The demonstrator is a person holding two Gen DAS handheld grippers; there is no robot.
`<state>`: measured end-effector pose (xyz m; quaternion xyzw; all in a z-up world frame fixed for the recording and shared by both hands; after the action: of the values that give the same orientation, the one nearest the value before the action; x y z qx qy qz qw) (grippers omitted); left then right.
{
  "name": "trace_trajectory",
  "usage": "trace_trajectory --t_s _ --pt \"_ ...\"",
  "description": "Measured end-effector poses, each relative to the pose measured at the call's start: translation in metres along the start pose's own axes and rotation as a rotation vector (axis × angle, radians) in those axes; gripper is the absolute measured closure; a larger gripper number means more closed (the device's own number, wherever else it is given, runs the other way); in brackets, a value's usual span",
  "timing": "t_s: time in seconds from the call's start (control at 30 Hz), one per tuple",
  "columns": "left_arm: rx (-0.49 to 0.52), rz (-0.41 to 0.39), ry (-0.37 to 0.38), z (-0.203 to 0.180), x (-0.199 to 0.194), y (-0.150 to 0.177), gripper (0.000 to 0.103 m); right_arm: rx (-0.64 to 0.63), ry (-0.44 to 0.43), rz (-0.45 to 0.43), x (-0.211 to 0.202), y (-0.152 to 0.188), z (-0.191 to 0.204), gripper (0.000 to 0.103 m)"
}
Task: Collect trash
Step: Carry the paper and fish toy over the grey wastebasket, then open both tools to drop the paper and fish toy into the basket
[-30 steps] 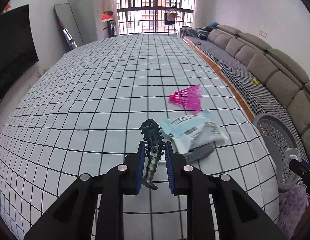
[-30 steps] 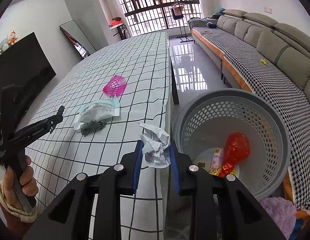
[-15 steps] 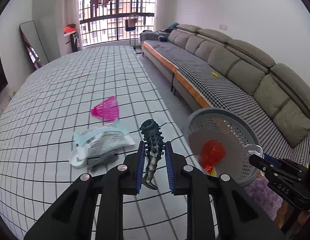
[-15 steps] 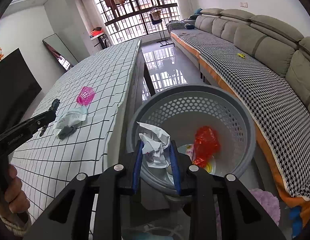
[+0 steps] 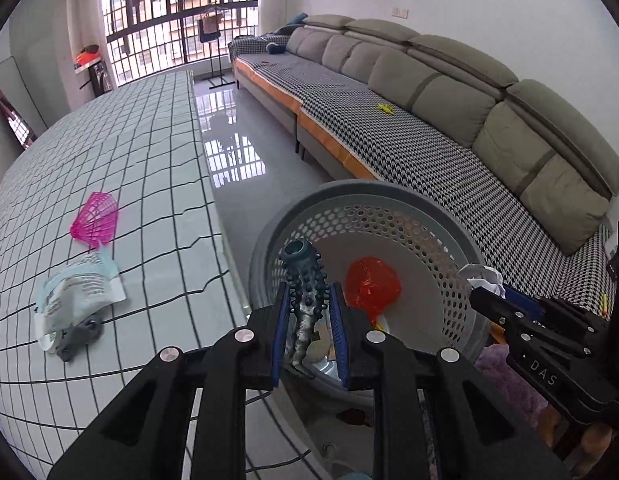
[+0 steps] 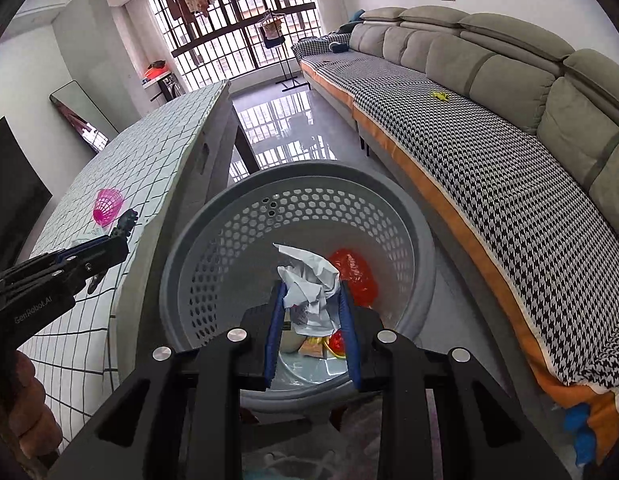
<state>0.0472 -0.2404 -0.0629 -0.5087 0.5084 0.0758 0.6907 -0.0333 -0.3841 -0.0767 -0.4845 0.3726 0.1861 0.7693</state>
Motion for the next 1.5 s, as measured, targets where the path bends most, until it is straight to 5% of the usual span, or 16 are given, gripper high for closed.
trace_trajectory --t_s 0.87,1.03,1.33,1.5 --pt "0.040 0.099 0.016 -0.022 0.052 0.005 0.082 0.034 -0.029 0.046 0.041 0.003 -0.015 0.073" --pt "0.036 0.101 0.006 -0.021 0.053 0.004 0.070 0.047 -0.031 0.024 0.037 0.002 -0.018 0.052" --pt "0.032 0.094 -0.012 -0.022 0.051 0.005 0.047 0.060 -0.038 0.026 0.036 0.002 -0.023 0.051" --pt "0.036 0.088 -0.019 -0.022 0.049 0.005 0.045 0.064 -0.042 0.021 0.035 0.002 -0.025 0.051"
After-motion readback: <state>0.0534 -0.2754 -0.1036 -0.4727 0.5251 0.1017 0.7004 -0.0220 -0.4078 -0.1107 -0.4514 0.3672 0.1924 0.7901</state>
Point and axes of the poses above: each gripper's, at about its wrist camera, not at the fingertips, and x roughly the way its jaws point, z to its left, y to its underside, the point moved 3 cm from there along x, roughly the way its jaws point, and after that the axes turned 1 degree about -y, right-handed, at the moved point
